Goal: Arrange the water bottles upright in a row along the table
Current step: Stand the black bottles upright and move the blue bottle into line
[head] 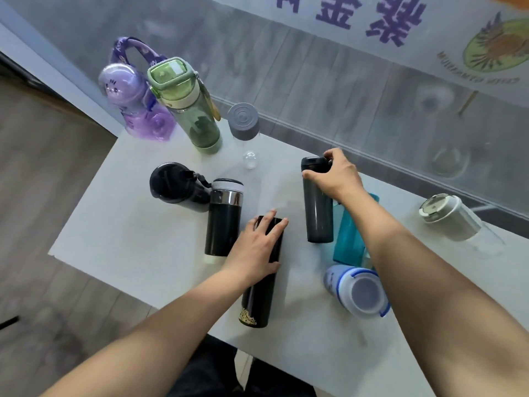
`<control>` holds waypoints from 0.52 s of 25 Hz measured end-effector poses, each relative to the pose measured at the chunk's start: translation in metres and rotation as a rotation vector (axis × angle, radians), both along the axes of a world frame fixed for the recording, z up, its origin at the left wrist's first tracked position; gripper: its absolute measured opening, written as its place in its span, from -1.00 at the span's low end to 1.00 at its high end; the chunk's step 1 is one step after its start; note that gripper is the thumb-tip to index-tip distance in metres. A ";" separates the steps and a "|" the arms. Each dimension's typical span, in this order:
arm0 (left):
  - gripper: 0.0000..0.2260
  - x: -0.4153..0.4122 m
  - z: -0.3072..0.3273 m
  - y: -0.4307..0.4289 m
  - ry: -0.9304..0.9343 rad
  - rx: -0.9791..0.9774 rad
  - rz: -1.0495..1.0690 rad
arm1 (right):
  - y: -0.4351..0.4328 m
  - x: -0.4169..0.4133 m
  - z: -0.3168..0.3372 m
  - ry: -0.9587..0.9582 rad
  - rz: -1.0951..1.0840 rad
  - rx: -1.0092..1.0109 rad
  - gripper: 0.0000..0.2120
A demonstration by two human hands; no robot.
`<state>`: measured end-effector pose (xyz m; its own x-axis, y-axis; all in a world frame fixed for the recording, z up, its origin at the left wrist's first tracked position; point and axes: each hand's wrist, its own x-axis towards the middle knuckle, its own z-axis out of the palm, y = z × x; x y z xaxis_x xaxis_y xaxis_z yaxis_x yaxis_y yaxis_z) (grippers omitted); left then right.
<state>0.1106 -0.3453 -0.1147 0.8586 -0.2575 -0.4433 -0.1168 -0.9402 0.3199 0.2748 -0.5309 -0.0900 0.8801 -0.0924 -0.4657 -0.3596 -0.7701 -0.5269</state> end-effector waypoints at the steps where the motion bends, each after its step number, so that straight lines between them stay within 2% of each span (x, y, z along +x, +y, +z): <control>1: -0.12 -0.003 0.001 0.001 0.004 -0.003 0.001 | 0.003 0.001 0.007 -0.071 -0.009 0.054 -0.29; 4: -0.13 -0.010 0.002 0.000 0.003 -0.024 0.002 | 0.010 0.007 0.029 -0.270 -0.037 0.191 -0.21; 7: -0.13 -0.011 0.003 -0.002 0.008 -0.043 0.024 | 0.014 0.003 0.046 -0.396 -0.001 0.220 -0.28; 13: -0.15 -0.011 0.007 0.000 0.023 -0.070 0.041 | 0.017 -0.013 0.049 -0.471 0.062 0.201 -0.30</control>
<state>0.0997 -0.3453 -0.1075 0.8589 -0.2537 -0.4449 -0.0711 -0.9194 0.3869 0.2617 -0.5138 -0.0411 0.9996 0.0168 -0.0210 -0.0050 -0.6494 -0.7604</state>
